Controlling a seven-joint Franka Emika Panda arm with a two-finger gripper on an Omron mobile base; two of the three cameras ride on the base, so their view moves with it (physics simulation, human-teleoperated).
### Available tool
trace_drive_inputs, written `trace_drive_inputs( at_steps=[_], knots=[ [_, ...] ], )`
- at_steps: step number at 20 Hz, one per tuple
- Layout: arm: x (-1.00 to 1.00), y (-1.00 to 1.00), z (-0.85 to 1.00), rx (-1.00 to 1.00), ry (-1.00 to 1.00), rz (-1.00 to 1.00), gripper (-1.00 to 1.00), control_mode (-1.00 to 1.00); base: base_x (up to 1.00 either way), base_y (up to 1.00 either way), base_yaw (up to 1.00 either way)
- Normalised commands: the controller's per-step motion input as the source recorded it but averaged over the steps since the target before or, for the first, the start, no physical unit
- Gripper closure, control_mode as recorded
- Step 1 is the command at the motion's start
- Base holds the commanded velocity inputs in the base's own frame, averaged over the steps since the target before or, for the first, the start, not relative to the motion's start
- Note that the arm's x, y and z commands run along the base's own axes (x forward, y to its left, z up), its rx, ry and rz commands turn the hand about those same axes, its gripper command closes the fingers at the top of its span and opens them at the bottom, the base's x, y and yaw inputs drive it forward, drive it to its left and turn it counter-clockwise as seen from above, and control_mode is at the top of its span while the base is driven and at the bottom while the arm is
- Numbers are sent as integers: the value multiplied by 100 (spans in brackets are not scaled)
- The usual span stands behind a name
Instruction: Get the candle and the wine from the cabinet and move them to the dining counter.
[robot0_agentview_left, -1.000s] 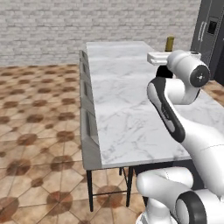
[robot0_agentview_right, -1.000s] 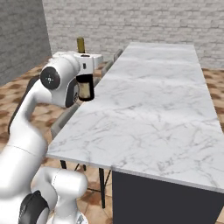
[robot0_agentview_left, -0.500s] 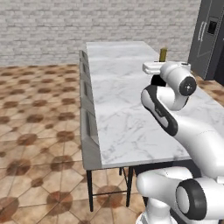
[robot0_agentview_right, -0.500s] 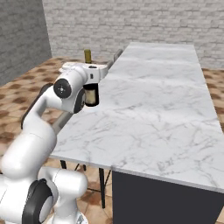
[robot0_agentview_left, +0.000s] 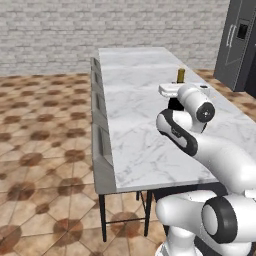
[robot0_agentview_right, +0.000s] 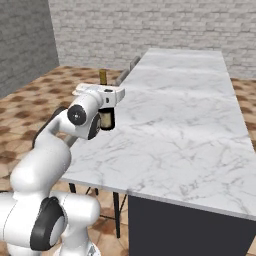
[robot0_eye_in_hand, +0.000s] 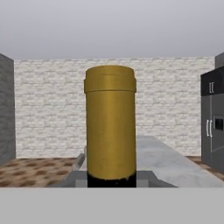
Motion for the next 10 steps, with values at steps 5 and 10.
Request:
trace_drive_inputs(
  at_steps=[5, 10],
  knots=[
    [7, 0, -34, 0, 0, 0, 100, -100, 0, 0, 0],
    [11, 0, -27, 0, 0, 0, 100, -100, 0, 0, 0]
  ],
)
